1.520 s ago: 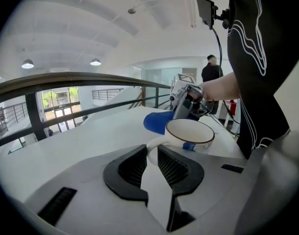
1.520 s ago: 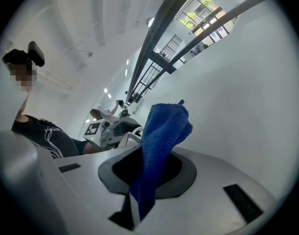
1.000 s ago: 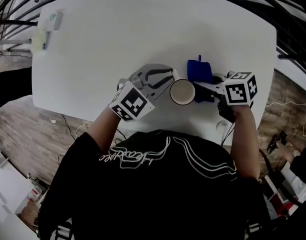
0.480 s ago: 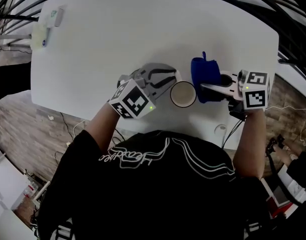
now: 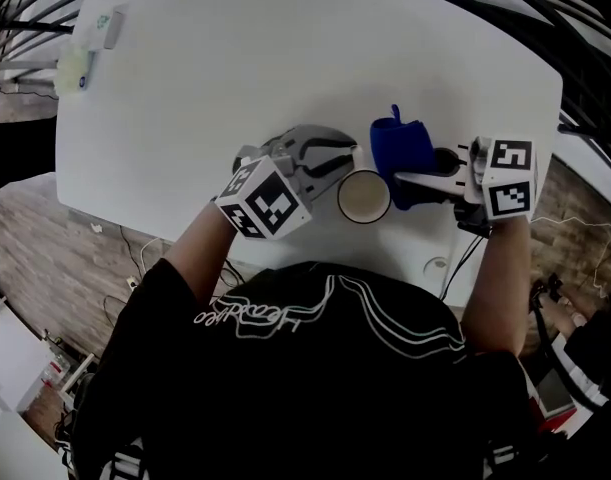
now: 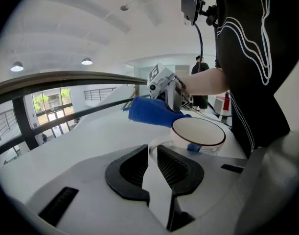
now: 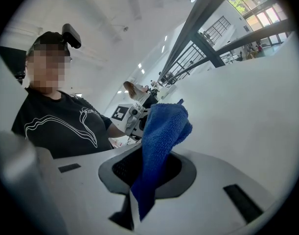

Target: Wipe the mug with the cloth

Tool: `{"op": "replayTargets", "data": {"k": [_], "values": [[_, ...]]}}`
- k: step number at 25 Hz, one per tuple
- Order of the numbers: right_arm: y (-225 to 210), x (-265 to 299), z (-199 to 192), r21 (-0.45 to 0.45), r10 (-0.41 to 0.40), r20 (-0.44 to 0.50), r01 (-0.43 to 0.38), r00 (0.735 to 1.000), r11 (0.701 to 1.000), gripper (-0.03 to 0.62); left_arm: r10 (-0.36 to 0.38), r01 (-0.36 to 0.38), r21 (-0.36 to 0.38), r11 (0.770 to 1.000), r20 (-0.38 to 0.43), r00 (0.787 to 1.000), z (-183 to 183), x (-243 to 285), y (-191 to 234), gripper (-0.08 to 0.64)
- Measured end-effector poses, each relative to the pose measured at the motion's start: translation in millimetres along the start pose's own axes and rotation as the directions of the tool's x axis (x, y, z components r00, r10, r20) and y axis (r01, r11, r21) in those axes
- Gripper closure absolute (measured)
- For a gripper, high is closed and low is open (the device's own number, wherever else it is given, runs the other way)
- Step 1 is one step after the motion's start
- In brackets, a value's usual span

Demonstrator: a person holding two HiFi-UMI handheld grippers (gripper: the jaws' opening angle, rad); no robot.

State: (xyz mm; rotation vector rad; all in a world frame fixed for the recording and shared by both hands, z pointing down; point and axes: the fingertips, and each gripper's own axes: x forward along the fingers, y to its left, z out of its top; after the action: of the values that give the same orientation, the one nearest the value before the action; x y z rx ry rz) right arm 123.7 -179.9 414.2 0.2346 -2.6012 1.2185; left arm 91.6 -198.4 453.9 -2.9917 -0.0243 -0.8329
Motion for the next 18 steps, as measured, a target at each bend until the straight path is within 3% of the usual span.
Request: {"op": "replayTargets", "data": {"k": [8, 12, 18], "values": [[-12.2, 11.2, -5.0, 0.027, 0.032, -0.055, -0.031, 0.998, 0.999, 0.538, 0.013, -0.014, -0.028, 0.999, -0.011, 1.000, 1.4, 2.2, 0.7, 0.495], [-29.5, 23.9, -10.7, 0.045, -0.031, -0.114, 0.036, 0.993, 0.998, 0.538, 0.022, -0.022, -0.047, 0.999, -0.013, 1.000, -1.8, 2.0, 4.0, 0.495], [-47.0, 32.8, -21.8, 0.163, -0.141, -0.150, 0.165, 0.979, 0.973, 0.538, 0.062, -0.064, -0.073, 0.995, -0.026, 0.998, -4.7, 3.5, 5.0, 0.495]]}}
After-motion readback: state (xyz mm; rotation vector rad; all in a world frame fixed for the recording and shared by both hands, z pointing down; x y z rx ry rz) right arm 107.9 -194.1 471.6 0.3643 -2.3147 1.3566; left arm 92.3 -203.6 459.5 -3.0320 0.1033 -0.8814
